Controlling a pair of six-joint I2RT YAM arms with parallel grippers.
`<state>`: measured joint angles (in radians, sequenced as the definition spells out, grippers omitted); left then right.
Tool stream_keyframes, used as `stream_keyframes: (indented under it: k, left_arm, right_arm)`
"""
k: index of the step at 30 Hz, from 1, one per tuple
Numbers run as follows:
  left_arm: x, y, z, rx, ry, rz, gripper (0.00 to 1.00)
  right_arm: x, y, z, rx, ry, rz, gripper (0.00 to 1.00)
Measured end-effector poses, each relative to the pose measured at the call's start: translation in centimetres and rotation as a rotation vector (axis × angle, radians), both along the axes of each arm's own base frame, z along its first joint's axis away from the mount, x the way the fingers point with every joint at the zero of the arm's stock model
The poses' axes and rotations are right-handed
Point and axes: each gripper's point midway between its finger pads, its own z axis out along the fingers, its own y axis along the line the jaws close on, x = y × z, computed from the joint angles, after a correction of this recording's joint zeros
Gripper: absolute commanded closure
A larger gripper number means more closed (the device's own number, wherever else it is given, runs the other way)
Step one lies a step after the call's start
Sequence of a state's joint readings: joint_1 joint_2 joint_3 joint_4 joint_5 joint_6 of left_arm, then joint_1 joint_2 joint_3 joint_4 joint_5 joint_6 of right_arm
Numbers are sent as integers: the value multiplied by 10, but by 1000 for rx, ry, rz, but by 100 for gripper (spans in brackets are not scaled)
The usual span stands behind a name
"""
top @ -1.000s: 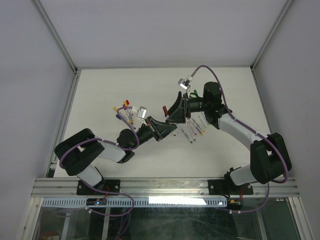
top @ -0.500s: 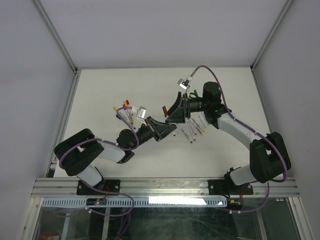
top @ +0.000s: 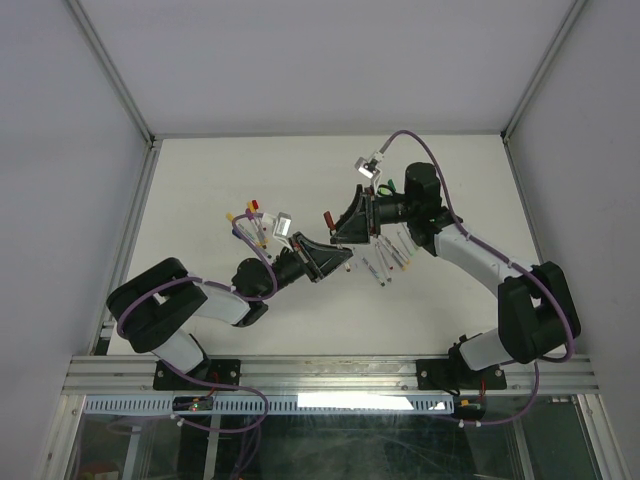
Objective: Open the pen caps
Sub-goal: Pick up the pen from the center of the board.
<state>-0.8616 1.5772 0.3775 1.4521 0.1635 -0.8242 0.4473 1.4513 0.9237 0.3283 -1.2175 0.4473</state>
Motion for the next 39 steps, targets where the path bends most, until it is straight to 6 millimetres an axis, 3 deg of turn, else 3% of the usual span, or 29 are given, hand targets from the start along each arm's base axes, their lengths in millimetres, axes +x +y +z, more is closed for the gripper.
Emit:
stream_keyframes:
  k: [1,2,5,6,13,19,21,25,28,29,30,34,36,39]
  left_arm:
    - [0,0,0,0,0,0,100]
    - [0,0,0,0,0,0,100]
    - [2,1,0,0,2,4,100]
    - [2,1,0,0,1,3,100]
    - [2,1,0,-1,2,3,100]
    - [2,1,0,-1,3,2,100]
    - [2,1,0,-2,3,2,91]
    - [0,1,0,2,-2,-4,57]
    - [-5,2,-2,11,-10,-22,48]
    - [-8,4,-3,14,-12,-24,49]
    - [-11,7,-4,18,-14,-28,52]
    - [-15,18,2,15,-46,-14,61]
    - [-14,19,2,18,-52,-8,76]
    - [-8,21,0,27,-49,20,85]
  right_arm:
    - [0,0,0,1,-5,0,85]
    - [0,0,0,3,-12,1,87]
    - [0,0,1,0,4,2,64]
    - [0,0,1,0,2,2,63]
    - [-3,3,-2,-10,1,8,76]
    - [-8,7,-7,-28,2,18,79]
    - [-7,8,-7,-32,3,15,79]
    - [-6,7,-6,-35,4,12,79]
    - [-4,6,-7,-37,6,6,79]
    - [-2,5,-7,-38,7,0,79]
    - [0,3,-7,-38,6,-7,100]
    - [2,1,-5,-34,11,-11,100]
    - [2,1,-2,-28,4,-8,100]
    - [1,2,0,-22,1,-2,100]
